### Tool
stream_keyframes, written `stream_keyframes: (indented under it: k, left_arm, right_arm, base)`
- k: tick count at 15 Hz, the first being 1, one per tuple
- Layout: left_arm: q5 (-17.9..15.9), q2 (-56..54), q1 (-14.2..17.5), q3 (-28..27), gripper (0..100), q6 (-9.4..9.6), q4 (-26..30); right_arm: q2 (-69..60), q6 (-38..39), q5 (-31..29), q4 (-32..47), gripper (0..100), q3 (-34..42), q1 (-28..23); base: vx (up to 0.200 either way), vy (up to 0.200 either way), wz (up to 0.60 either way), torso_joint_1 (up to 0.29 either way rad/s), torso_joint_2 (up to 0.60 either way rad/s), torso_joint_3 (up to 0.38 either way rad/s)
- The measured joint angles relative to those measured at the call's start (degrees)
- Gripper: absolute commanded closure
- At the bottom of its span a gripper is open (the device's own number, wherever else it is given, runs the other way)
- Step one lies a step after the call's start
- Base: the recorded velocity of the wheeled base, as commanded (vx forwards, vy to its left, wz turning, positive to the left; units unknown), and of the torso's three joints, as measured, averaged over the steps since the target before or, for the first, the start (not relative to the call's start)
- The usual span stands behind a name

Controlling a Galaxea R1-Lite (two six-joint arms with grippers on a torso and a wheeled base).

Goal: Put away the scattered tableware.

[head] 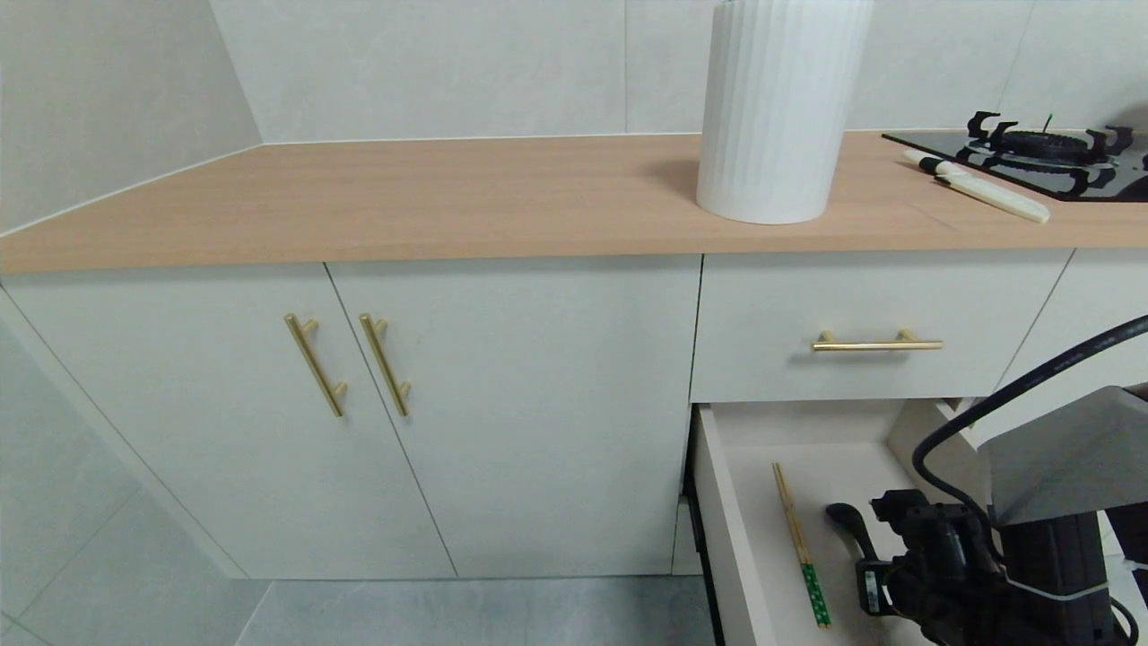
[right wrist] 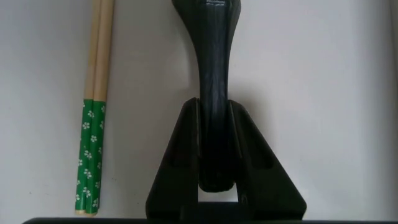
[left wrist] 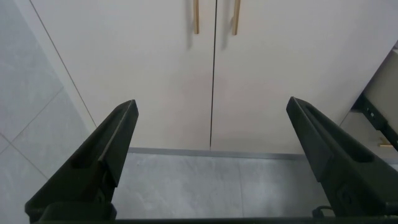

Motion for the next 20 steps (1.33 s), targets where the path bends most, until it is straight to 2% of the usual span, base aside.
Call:
stream_keyframes:
  k: [1,2,11,16,20]
  left_arm:
    - [0.0,0.0,0.0,0.0,0,0.00,0.0]
    - [0.0,0.0,0.0,0.0,0,0.02,0.0]
    - [0.0,0.0,0.0,0.0,0,0.00,0.0]
    - [0.0,0.0,0.0,0.0,0,0.00,0.0]
    - [0.0,0.0,0.0,0.0,0,0.00,0.0]
  right_arm:
    - [0.1,0.0,0.0,0.0,100,0.0,0.0]
    - [0.2,0.0,0.0,0.0,0,0.0,0.0]
    - [-1.5,0.1,0.0,-2.0,0,1.4,-0.1]
    - [-12.1,-0.6,0.2,-2.0,0,6.2,-0.1]
    - [-23.4,-1.0,0.3,8.5,0,6.8,-0.5]
  base:
    - [0.000,0.000,0.00,0.000,0.00,0.000]
    - [0.000,0.000,0.00,0.000,0.00,0.000]
    - [0.000,0.000,0.00,0.000,0.00,0.000]
    - [0.000,0.000,0.00,0.000,0.00,0.000]
    - [0.000,0.000,0.00,0.000,0.00,0.000]
